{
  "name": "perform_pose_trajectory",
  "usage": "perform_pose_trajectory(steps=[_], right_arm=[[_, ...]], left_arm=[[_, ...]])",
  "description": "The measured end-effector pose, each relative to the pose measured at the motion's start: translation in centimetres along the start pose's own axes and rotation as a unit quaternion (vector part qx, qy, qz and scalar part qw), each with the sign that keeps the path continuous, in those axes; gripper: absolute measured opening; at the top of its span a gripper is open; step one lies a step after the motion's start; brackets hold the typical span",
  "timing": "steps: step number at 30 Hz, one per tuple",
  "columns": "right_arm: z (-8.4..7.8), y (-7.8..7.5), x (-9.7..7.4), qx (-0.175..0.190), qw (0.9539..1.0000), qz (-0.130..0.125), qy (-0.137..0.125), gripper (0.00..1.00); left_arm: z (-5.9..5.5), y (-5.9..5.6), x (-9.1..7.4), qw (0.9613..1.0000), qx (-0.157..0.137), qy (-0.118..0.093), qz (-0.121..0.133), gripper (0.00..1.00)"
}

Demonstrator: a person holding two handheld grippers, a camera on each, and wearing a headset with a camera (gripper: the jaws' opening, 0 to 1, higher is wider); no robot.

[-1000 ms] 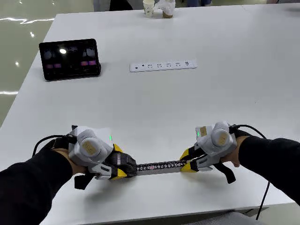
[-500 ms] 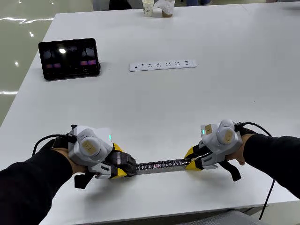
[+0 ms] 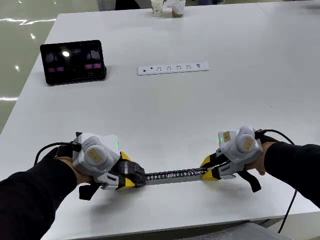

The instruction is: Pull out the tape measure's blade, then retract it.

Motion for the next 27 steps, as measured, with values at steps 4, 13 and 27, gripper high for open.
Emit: perform_pose_trajectory(steps=[4, 13, 27], right_arm=[[-0.1, 0.0, -0.2, 0.001, 1.0, 0.0, 0.001, 0.11], [-0.7, 0.0, -0.7, -0.001, 1.0, -0.003, 0.006, 0.11], [-1.4, -0.4, -1.0, 0.005, 0.9999, -0.005, 0.008, 0.11]], left_arm=[[0.0, 0.0, 0.0, 1.0, 0.001, 0.0, 0.0, 0.31], [0.0, -0.1, -0.1, 1.0, 0.002, 0.001, -0.001, 0.31], [0.0, 0.0, -0.1, 1.0, 0.002, 0.001, -0.001, 0.31]])
Point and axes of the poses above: the centre of the closed fingertips' face, and the gripper's own axes: x roughly forward along the fingers, y roughly to its left, z roughly out of its top, the point moved 2 cm from there along -x, roughly backward along the fingers, and after that the axes turned 7 degrees about y, right-handed, at the moved point
